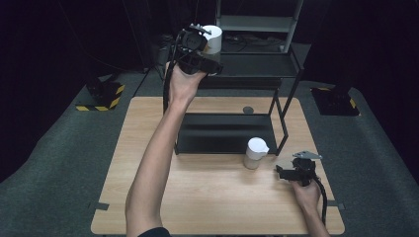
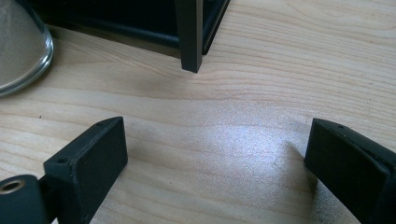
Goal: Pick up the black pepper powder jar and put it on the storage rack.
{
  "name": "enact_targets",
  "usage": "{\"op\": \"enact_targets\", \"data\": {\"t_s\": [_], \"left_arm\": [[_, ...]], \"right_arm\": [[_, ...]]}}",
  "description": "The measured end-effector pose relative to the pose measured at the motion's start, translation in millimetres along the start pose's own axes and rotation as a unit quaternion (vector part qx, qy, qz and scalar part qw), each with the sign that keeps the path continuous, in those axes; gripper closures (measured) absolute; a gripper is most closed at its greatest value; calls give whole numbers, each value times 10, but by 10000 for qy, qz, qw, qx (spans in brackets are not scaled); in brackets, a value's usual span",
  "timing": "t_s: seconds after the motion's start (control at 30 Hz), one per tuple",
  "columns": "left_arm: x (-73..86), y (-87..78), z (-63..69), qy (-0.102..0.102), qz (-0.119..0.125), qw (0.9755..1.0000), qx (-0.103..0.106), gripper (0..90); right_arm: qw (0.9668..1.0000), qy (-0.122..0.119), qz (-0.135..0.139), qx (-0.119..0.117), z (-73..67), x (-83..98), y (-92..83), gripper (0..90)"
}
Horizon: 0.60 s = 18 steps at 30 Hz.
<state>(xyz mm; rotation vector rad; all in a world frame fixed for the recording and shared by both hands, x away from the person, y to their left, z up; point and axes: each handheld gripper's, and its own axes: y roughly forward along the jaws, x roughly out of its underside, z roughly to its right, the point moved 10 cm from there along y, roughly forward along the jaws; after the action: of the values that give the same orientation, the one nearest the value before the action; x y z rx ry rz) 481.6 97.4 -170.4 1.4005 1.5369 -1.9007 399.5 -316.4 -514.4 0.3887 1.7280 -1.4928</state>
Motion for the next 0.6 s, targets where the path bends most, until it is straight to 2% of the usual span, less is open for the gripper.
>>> {"op": "enact_targets", "data": {"t_s": [0.6], "left_arm": [[288,-146,67,29,133,9999,43,116]], "right_arm": [[10000,2,-4,0,0,-1,-1,51]]}}
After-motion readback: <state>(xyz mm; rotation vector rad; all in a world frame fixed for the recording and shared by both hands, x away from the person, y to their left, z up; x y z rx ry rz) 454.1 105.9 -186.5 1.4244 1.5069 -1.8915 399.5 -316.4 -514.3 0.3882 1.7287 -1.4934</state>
